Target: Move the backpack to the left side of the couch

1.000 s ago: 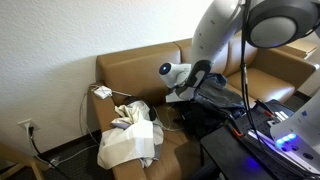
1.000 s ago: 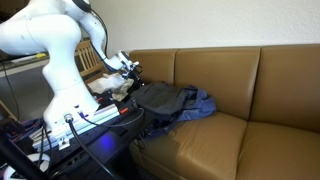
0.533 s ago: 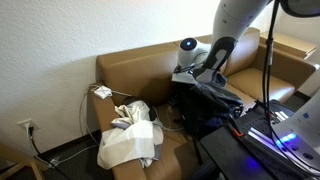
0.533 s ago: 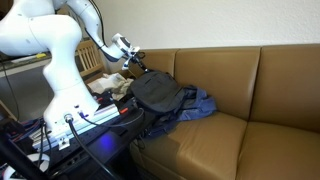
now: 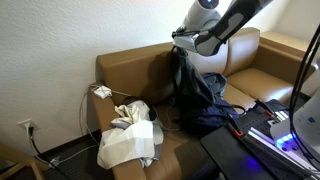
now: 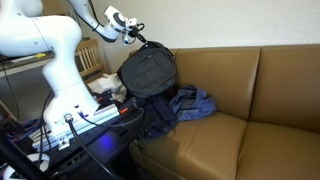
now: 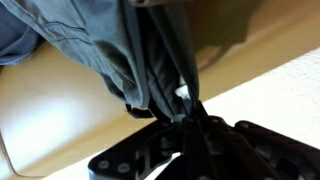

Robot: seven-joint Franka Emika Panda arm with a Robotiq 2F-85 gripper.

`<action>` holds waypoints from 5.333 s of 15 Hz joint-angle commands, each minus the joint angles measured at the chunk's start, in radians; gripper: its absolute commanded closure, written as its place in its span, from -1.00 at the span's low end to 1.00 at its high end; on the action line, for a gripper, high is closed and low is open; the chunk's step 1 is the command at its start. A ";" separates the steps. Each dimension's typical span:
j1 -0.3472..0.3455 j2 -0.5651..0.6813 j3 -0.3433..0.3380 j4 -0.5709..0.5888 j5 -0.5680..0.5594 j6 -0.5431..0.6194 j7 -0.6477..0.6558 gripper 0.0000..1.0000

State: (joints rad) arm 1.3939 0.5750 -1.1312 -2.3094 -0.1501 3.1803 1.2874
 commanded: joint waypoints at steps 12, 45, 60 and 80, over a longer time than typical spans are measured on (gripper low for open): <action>0.279 0.452 -0.108 0.253 0.501 0.087 -0.071 0.98; 0.165 0.854 0.104 0.390 0.505 -0.070 -0.895 0.98; -0.263 0.860 0.368 0.833 0.519 0.319 -0.701 -0.38; 0.091 0.323 0.302 0.166 1.196 -0.087 -1.326 -1.00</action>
State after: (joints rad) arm 1.4933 1.0940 -0.8771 -2.0591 0.9290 3.0917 0.1553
